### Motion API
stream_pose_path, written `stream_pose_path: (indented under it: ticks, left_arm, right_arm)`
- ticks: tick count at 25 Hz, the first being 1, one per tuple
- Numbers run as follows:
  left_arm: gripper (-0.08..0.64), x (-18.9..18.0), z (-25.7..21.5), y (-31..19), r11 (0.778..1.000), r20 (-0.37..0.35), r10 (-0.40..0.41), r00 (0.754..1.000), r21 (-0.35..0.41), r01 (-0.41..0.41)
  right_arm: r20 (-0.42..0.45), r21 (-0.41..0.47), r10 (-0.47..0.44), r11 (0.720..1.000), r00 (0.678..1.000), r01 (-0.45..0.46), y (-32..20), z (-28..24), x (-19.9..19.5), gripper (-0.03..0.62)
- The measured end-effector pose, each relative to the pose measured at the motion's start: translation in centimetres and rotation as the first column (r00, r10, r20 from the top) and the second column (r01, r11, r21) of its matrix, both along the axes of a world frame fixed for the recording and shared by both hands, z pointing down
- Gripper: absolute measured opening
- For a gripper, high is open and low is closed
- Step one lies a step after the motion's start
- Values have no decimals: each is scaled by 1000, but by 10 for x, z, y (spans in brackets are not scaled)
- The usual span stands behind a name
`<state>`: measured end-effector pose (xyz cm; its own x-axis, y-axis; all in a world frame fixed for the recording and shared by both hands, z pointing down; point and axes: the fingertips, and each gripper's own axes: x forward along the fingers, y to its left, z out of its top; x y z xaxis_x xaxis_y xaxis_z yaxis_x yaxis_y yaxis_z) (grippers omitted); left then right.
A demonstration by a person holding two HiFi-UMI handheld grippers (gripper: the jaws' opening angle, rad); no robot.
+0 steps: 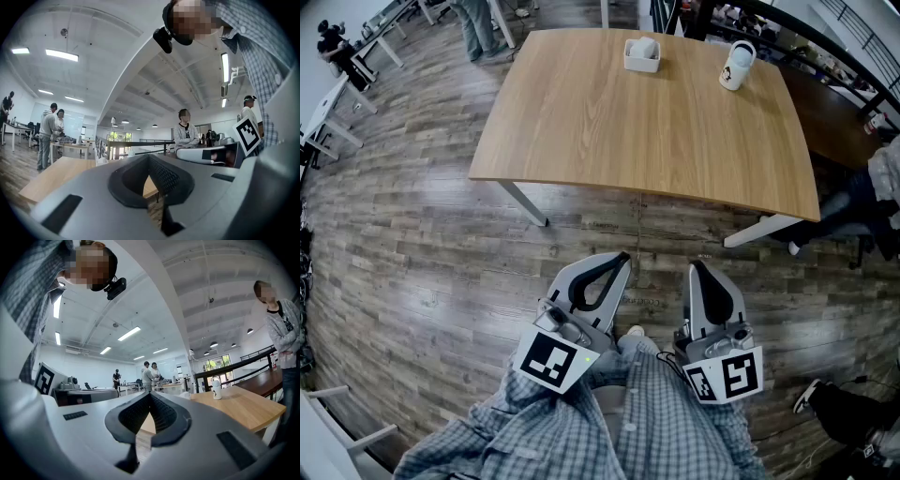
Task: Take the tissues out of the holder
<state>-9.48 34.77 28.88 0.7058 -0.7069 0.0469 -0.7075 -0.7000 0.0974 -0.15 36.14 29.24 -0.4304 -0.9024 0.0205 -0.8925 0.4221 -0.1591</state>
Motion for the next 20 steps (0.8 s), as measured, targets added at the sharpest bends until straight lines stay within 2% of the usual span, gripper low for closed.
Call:
stream_pose_path:
  ticks: [20]
  left_arm:
    - [6,-19,3,-1,1000,1,20,1000,11,-20]
  right_arm:
    - [-7,-9,16,1000,1000,-16,-1,3,-20,11]
